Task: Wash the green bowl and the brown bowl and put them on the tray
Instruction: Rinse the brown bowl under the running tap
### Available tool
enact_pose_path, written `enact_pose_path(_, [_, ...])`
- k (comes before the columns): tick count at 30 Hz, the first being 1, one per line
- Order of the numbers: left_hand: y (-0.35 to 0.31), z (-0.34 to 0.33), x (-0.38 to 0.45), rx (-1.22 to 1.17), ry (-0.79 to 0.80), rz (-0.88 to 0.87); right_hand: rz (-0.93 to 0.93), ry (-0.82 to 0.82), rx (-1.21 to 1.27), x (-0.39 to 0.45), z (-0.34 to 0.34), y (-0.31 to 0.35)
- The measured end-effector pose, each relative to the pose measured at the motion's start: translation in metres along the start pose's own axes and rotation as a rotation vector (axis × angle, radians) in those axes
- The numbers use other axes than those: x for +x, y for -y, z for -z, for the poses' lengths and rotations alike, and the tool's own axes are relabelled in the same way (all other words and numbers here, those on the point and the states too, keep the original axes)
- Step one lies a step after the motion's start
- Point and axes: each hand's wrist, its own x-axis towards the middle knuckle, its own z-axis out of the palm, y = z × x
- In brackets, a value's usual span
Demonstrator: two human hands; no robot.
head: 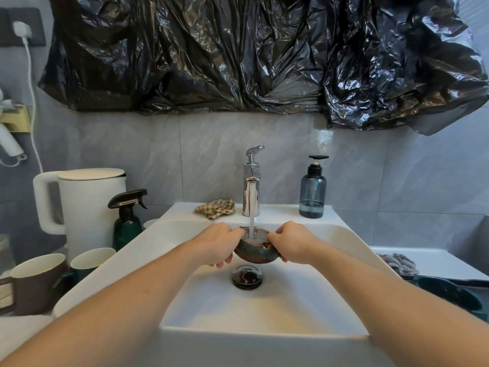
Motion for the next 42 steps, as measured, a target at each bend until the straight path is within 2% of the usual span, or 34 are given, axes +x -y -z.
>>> enact_pose_path(33, [0.0001,-0.001,-0.0018,-0.005,0.042,0.002,0.066,-0.048,-0.056,-0.0078,0.0035,0.0037])
enact_pose_path(42, [0.0047,0.0,0.0037,0.006,0.003,0.032,0.102,-0.024,-0.011,-0.0091,0.0034,0.0051])
